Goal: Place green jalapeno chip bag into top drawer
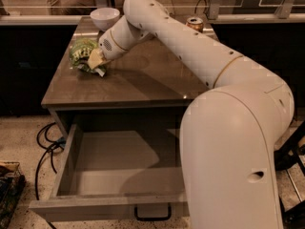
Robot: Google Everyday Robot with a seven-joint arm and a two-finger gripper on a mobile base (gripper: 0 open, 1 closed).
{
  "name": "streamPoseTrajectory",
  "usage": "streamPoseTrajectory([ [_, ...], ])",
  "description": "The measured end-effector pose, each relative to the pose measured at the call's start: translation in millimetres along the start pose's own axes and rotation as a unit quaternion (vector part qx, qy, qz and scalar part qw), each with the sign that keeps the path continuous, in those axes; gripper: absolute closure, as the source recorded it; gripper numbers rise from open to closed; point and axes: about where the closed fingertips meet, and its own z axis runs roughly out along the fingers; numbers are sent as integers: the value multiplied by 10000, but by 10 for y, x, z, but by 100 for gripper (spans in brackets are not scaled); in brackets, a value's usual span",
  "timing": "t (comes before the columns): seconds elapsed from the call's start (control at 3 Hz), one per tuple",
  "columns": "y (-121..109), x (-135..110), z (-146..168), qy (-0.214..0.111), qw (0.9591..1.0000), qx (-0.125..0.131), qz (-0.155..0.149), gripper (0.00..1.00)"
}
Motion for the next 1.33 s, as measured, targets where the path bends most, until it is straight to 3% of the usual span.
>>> streamPoseTrajectory([
  [0.33, 105, -146, -280, 59, 9992, 243, -299, 100],
  [0.67, 317, -229, -711, 10, 9955, 697, -643, 100],
  [1.0, 573, -178, -1095, -23, 9904, 1110, -819, 100],
  [1.33, 910, 22, -1409, -16, 9878, 1270, -900, 100],
])
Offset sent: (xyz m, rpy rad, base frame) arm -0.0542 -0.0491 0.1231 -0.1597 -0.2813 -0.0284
